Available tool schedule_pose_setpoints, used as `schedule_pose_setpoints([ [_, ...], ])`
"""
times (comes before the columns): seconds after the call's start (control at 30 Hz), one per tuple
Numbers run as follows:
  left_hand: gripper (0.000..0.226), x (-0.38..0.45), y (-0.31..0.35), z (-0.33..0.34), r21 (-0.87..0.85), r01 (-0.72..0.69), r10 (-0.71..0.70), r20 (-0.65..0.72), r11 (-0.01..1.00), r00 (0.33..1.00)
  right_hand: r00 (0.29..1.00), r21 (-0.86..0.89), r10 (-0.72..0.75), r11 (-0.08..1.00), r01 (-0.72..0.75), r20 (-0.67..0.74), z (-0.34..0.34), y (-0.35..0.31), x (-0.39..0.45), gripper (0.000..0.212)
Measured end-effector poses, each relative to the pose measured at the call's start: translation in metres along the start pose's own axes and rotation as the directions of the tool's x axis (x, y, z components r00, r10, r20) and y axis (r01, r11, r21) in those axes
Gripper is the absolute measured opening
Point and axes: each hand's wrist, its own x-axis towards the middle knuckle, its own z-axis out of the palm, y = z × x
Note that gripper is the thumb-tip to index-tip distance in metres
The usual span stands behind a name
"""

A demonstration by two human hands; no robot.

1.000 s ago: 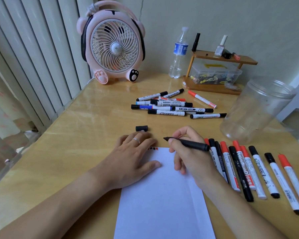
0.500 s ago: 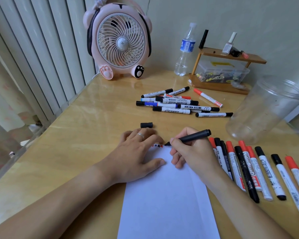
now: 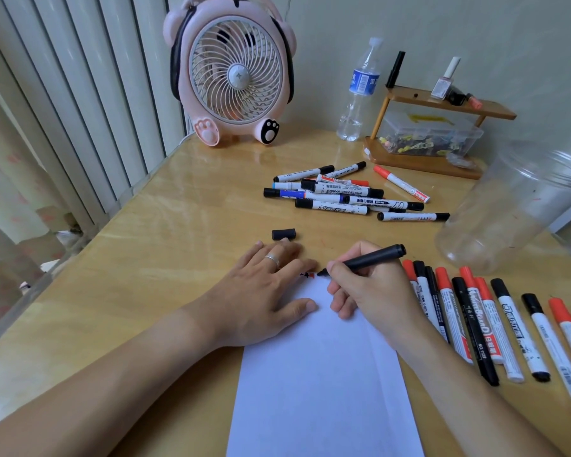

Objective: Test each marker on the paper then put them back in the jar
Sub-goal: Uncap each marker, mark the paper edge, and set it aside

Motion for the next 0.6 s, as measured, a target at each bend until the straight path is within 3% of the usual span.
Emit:
schedule_pose_setpoints([
  [0.6, 0.069, 0.0004, 0.0008, -0.0011, 0.014, 0.007, -0.008, 0.038, 1.000, 0.999, 1.000, -0.015, -0.010, 1.000, 0.010, -0.010, 0.0008, 0.0002, -0.0017, 0.014],
])
